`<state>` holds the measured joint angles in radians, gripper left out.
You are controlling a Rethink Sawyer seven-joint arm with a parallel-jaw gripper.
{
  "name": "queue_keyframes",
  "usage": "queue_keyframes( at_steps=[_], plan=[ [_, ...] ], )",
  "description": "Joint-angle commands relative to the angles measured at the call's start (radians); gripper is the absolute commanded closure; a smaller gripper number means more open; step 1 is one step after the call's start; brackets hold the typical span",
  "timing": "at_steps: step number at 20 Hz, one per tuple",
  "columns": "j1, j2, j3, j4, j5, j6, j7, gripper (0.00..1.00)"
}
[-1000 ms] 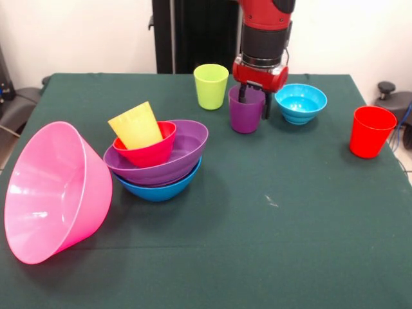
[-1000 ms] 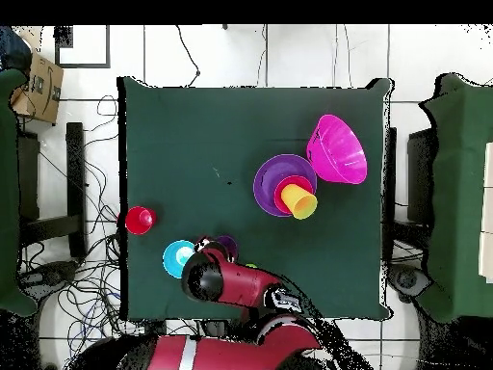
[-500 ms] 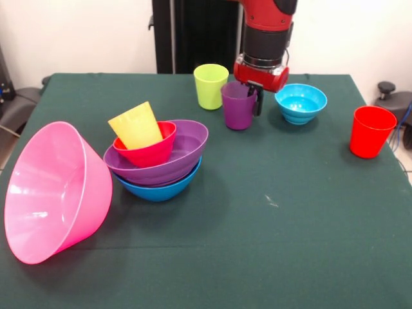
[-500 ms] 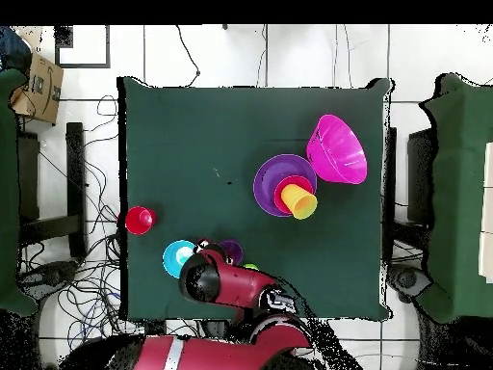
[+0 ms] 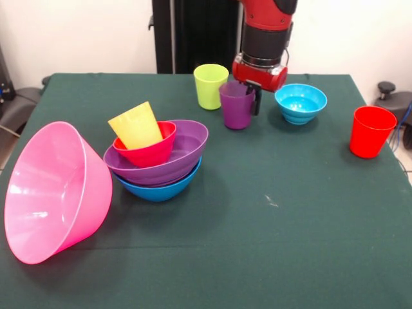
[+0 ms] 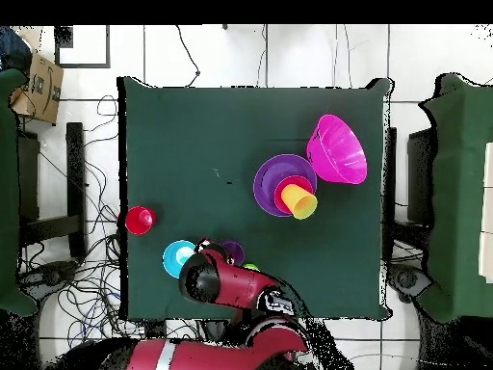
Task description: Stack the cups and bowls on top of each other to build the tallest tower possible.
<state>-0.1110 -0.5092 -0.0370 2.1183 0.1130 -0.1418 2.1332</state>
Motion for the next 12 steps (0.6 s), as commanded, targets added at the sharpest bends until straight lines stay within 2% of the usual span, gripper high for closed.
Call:
queue_keyframes(
  at_steps=[1,5,8,9,12],
  plan=[
    [-0.002,-0.122,0.001,-0.026,0.047,0.097,0.149,1.0],
    [-0.059,-0.259,-0.02,-0.006,-0.005,0.222,0.077,1.0],
    [-0.079,-0.332,-0.033,0.004,-0.023,0.293,0.047,1.0],
    [-0.106,-0.356,-0.02,0.01,-0.036,0.316,0.03,1.0],
    [-0.125,-0.377,-0.032,-0.016,-0.048,0.361,0.006,1.0]
  ],
)
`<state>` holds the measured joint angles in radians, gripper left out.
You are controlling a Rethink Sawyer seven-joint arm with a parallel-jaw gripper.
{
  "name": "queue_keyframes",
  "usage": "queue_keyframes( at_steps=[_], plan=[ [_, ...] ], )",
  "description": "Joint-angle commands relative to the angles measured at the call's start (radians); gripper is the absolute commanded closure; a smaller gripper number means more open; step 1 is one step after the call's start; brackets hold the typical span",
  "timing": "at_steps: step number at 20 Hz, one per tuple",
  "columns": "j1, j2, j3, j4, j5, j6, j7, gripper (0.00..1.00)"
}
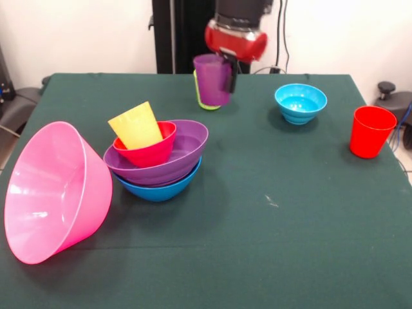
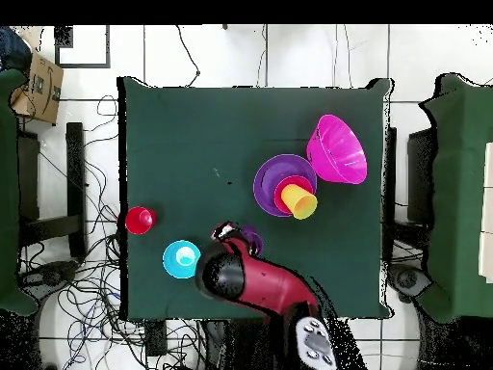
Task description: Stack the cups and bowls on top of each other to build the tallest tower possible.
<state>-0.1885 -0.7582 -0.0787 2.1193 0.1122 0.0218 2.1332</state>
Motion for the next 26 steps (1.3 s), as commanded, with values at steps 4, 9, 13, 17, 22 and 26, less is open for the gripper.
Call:
queue_keyframes(
  at_steps=[4,9,13,17,22,26],
  plan=[
    [-0.067,-0.148,-0.004,-0.068,-0.062,0.242,-0.016,1.0],
    [-0.083,-0.184,-0.025,-0.14,-0.089,0.337,-0.057,1.0],
    [-0.113,-0.175,-0.018,-0.199,-0.121,0.358,-0.078,1.0],
    [-0.126,-0.155,-0.012,-0.254,-0.153,0.353,-0.075,1.0],
    [-0.156,-0.137,0.013,-0.323,-0.176,0.404,-0.095,1.0],
    [-0.179,-0.102,0.032,-0.396,-0.193,0.446,-0.114,1.0]
  ],
)
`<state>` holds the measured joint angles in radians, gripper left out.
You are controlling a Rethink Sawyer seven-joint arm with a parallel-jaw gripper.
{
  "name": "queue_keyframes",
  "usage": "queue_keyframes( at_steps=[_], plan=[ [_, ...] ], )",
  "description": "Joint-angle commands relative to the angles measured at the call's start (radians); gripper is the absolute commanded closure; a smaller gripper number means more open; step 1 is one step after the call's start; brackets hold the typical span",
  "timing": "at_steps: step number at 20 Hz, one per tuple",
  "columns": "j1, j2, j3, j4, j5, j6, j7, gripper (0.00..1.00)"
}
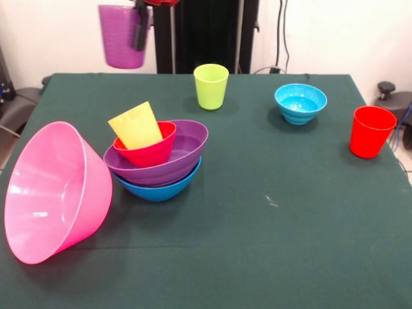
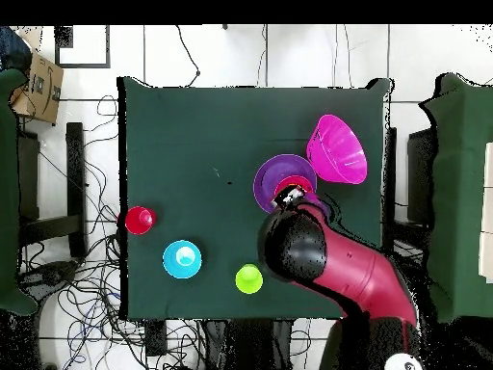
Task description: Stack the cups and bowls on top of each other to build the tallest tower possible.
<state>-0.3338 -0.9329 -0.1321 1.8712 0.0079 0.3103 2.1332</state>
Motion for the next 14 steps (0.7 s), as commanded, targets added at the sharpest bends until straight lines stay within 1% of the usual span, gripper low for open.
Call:
queue_keyframes(
  at_steps=[1,3,5,7,8,11,14],
  plan=[
    [-0.034,0.086,0.088,-0.179,-0.096,0.173,-0.119,1.0],
    [-0.043,0.097,0.095,-0.201,-0.104,0.188,-0.121,1.0],
    [-0.053,0.114,0.106,-0.204,-0.105,0.184,-0.113,1.0],
    [-0.062,0.123,0.119,-0.166,-0.108,0.164,-0.099,1.0],
    [-0.062,0.113,0.124,-0.125,-0.115,0.14,-0.094,1.0],
    [-0.074,0.133,0.144,-0.08,-0.122,0.072,-0.074,1.0],
    [-0.081,0.132,0.156,-0.045,-0.118,0.05,-0.059,1.0]
  ],
)
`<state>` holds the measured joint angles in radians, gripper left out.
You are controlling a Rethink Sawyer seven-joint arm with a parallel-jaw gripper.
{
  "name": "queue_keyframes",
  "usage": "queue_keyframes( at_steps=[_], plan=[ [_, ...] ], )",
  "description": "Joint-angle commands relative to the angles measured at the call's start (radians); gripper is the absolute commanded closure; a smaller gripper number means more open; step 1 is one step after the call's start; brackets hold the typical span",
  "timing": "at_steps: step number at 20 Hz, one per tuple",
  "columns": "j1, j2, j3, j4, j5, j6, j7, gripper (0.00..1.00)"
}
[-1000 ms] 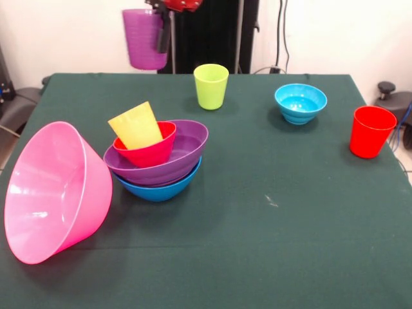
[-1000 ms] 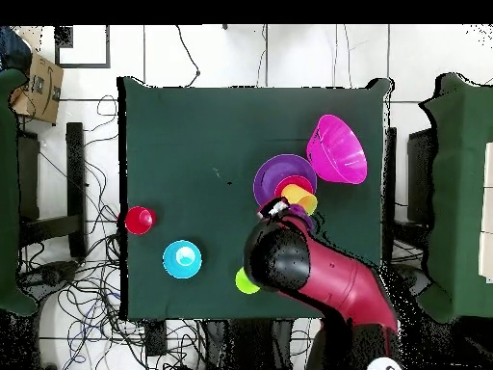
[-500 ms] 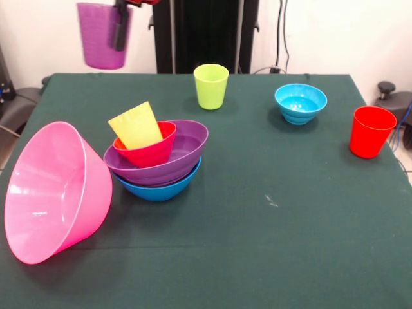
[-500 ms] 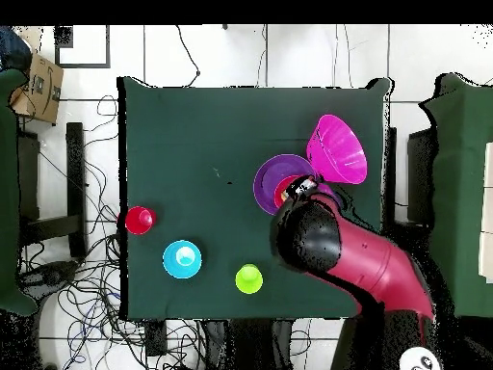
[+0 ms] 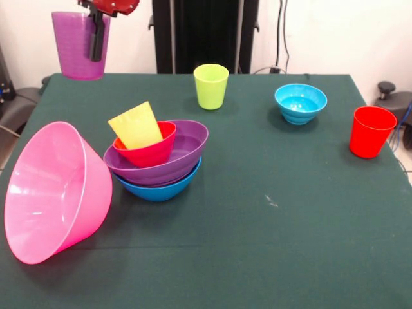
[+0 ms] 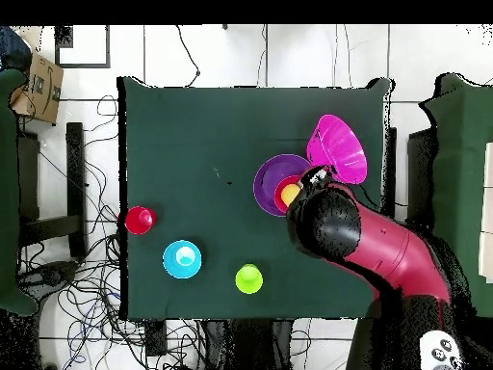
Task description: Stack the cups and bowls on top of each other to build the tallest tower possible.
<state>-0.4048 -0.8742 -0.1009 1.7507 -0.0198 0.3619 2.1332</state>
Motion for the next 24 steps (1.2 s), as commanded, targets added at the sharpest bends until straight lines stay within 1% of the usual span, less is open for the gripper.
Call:
queue_keyframes(
  at_steps=[1,2,3,8,12,17,21,24],
  plan=[
    [-0.005,0.074,0.121,0.08,-0.089,-0.005,-0.048,1.0],
    [0.0,0.075,0.117,0.084,-0.087,-0.009,-0.037,1.0],
    [0.001,0.073,0.122,0.103,-0.069,0.006,-0.02,1.0],
    [0.024,0.075,0.104,0.145,-0.053,-0.013,0.03,1.0],
    [0.017,0.082,0.112,0.171,-0.052,-0.036,0.034,1.0],
    [0.007,0.102,0.113,0.183,-0.06,-0.063,0.033,1.0],
    [-0.001,0.13,0.112,0.189,-0.071,-0.11,0.036,1.0],
    [-0.003,0.14,0.111,0.186,-0.073,-0.121,0.033,1.0]
  ],
)
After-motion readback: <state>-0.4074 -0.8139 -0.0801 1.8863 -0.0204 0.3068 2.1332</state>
